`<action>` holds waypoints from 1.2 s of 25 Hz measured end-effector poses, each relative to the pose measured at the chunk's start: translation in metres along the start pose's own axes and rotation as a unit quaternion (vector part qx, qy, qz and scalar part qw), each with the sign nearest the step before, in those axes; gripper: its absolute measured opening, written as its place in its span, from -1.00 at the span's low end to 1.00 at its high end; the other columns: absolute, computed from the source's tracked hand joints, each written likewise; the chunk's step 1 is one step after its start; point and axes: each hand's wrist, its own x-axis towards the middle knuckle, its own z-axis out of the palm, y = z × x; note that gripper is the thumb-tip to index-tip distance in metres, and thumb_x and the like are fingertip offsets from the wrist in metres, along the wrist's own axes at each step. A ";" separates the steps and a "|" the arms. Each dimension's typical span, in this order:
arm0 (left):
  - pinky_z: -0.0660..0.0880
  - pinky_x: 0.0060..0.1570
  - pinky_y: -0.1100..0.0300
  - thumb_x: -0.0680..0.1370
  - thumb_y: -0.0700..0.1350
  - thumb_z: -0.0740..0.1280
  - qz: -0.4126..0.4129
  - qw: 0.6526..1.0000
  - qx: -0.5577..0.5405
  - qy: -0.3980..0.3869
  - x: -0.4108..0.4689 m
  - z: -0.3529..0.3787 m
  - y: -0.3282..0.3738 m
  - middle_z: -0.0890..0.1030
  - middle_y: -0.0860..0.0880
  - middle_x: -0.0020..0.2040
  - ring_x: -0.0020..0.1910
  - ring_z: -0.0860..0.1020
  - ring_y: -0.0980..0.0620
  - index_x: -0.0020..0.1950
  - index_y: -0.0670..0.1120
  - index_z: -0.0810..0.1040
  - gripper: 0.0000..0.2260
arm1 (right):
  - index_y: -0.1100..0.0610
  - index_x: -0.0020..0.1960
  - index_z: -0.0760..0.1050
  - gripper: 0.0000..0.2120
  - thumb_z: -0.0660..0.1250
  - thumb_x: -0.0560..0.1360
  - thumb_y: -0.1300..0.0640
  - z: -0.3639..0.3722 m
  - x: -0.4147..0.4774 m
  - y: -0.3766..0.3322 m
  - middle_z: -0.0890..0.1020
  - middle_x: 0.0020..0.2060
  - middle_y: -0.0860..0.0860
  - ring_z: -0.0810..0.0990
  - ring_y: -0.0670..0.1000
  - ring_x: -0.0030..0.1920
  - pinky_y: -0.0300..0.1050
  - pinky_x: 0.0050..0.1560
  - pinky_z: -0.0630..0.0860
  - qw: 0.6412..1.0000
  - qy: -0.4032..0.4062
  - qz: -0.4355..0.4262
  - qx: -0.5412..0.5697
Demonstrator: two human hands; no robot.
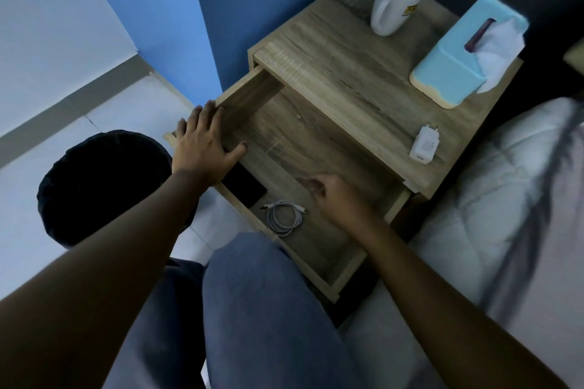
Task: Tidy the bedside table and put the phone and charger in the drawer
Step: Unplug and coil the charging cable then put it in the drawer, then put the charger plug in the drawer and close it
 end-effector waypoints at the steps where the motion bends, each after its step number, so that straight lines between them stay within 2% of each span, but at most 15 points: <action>1: 0.05 0.52 -0.23 0.49 0.41 0.06 0.001 1.000 0.000 0.001 0.000 0.000 -0.001 0.15 -0.14 0.60 0.58 0.09 -0.20 0.57 -0.08 0.14 -0.19 | -0.08 0.35 0.42 -0.62 0.23 0.58 0.21 -0.020 -0.007 0.000 0.57 0.21 0.00 0.57 -0.04 0.06 -0.11 0.03 0.56 0.998 0.057 -0.032 0.003; 2: 0.05 0.51 -0.23 0.48 0.41 0.06 0.001 1.000 0.000 0.002 0.000 0.000 -0.001 0.16 -0.14 0.60 0.57 0.09 -0.20 0.57 -0.09 0.15 -0.19 | -0.13 0.34 0.41 -0.52 0.22 0.54 0.31 -0.041 -0.012 0.004 0.49 0.29 -0.03 0.51 -0.03 0.18 -0.11 0.13 0.51 0.990 0.123 -0.061 -0.007; 4: 0.06 0.51 -0.22 0.47 0.41 0.06 -0.001 1.000 0.003 0.007 0.000 0.001 -0.002 0.17 -0.15 0.60 0.57 0.10 -0.20 0.56 -0.10 0.17 -0.18 | -0.13 0.29 0.42 -0.42 0.21 0.44 0.43 -0.083 -0.013 0.022 0.35 0.43 0.00 0.26 0.09 0.45 0.08 0.33 0.30 0.960 0.256 -0.075 -0.080; 5: 0.06 0.51 -0.22 0.47 0.41 0.06 0.000 1.000 0.003 0.007 0.000 0.001 -0.002 0.17 -0.15 0.59 0.57 0.11 -0.20 0.56 -0.11 0.18 -0.18 | -0.11 0.26 0.43 -0.43 0.22 0.42 0.44 -0.101 -0.010 0.036 0.31 0.46 0.02 0.18 0.15 0.50 0.17 0.36 0.25 0.949 0.288 -0.050 -0.115; 6: 0.06 0.50 -0.22 0.46 0.41 0.06 0.002 1.000 0.001 0.007 0.000 0.001 -0.002 0.18 -0.16 0.59 0.56 0.11 -0.21 0.56 -0.11 0.18 -0.17 | -0.10 0.22 0.45 -0.46 0.23 0.43 0.43 -0.114 -0.006 0.048 0.30 0.46 0.05 0.17 0.19 0.51 0.23 0.38 0.25 0.949 0.288 -0.020 -0.130; 8: 0.08 0.48 -0.23 0.46 0.40 0.07 0.005 1.000 -0.001 0.013 0.000 0.001 -0.001 0.20 -0.17 0.58 0.55 0.14 -0.22 0.54 -0.14 0.21 -0.17 | -0.12 0.16 0.46 -0.52 0.28 0.45 0.41 -0.129 -0.002 0.067 0.39 0.40 0.10 0.30 0.22 0.43 0.20 0.35 0.38 0.967 0.228 0.013 -0.112; 9: 0.09 0.48 -0.24 0.46 0.40 0.08 0.006 1.000 0.001 0.016 0.000 0.001 -0.001 0.21 -0.18 0.57 0.54 0.15 -0.23 0.52 -0.16 0.23 -0.18 | -0.08 0.21 0.48 -0.51 0.31 0.45 0.41 -0.132 -0.002 0.074 0.43 0.36 0.10 0.36 0.20 0.39 0.15 0.32 0.43 0.975 0.196 0.014 -0.104; 13: 0.10 0.47 -0.24 0.46 0.40 0.07 0.010 1.000 0.008 0.018 0.001 0.001 0.000 0.22 -0.18 0.57 0.54 0.16 -0.23 0.49 -0.19 0.26 -0.18 | 0.14 0.37 0.47 -0.55 0.36 0.50 0.32 -0.140 -0.010 0.081 0.43 0.38 0.16 0.41 0.17 0.36 -0.09 0.26 0.37 0.979 0.179 -0.023 -0.096; 16: 0.10 0.47 -0.24 0.45 0.40 0.07 0.006 1.000 -0.001 0.020 0.001 0.001 0.001 0.22 -0.18 0.57 0.54 0.17 -0.22 0.51 -0.19 0.23 -0.16 | 0.15 0.39 0.45 -0.51 0.40 0.48 0.32 -0.142 -0.010 0.080 0.44 0.36 0.19 0.45 0.16 0.35 -0.01 0.34 0.43 0.979 0.164 -0.036 -0.114; 17: 0.10 0.48 -0.24 0.44 0.40 0.07 0.006 1.000 -0.005 0.021 0.001 0.001 0.001 0.22 -0.18 0.57 0.54 0.17 -0.22 0.52 -0.19 0.21 -0.15 | 0.13 0.38 0.46 -0.52 0.41 0.48 0.30 -0.143 -0.009 0.080 0.46 0.34 0.18 0.47 0.15 0.34 0.04 0.33 0.46 0.978 0.161 -0.037 -0.128; 20: 0.10 0.48 -0.23 0.44 0.40 0.08 0.004 1.000 -0.015 0.021 0.002 0.001 0.003 0.23 -0.17 0.57 0.54 0.17 -0.22 0.54 -0.17 0.18 -0.14 | 0.12 0.33 0.49 -0.57 0.44 0.48 0.20 -0.147 -0.008 0.077 0.48 0.30 0.14 0.49 0.13 0.31 0.03 0.25 0.49 0.976 0.151 -0.047 -0.146; 22: 0.11 0.48 -0.23 0.44 0.40 0.08 0.003 1.000 -0.015 0.021 0.001 0.001 0.002 0.24 -0.18 0.56 0.54 0.17 -0.22 0.54 -0.17 0.18 -0.14 | 0.08 0.32 0.48 -0.58 0.43 0.49 0.14 -0.140 -0.012 0.065 0.46 0.31 0.11 0.46 0.09 0.29 0.03 0.25 0.50 0.979 0.132 -0.089 -0.128; 25: 0.11 0.49 -0.22 0.45 0.39 0.11 0.003 1.000 -0.016 0.017 0.001 -0.001 0.003 0.23 -0.18 0.56 0.54 0.17 -0.22 0.54 -0.18 0.17 -0.14 | 0.02 0.35 0.45 -0.60 0.37 0.52 0.08 -0.093 -0.015 0.038 0.43 0.33 0.05 0.43 0.03 0.26 -0.02 0.24 0.45 0.979 0.023 -0.161 -0.123; 28: 0.10 0.50 -0.22 0.45 0.38 0.12 0.002 1.000 -0.017 0.016 0.000 -0.001 0.003 0.23 -0.18 0.57 0.55 0.16 -0.22 0.54 -0.19 0.17 -0.15 | 0.02 0.36 0.43 -0.62 0.32 0.55 0.08 -0.035 -0.008 0.032 0.43 0.35 0.04 0.45 0.06 0.25 -0.08 0.21 0.39 0.967 -0.102 -0.142 -0.184; 30: 0.10 0.50 -0.23 0.46 0.38 0.12 -0.001 1.000 -0.018 0.018 0.001 -0.001 0.002 0.22 -0.18 0.57 0.55 0.15 -0.22 0.54 -0.19 0.17 -0.15 | 0.05 0.32 0.46 -0.65 0.33 0.55 0.12 -0.012 -0.003 0.037 0.44 0.33 0.06 0.49 0.08 0.21 -0.06 0.18 0.42 0.954 -0.165 -0.140 -0.205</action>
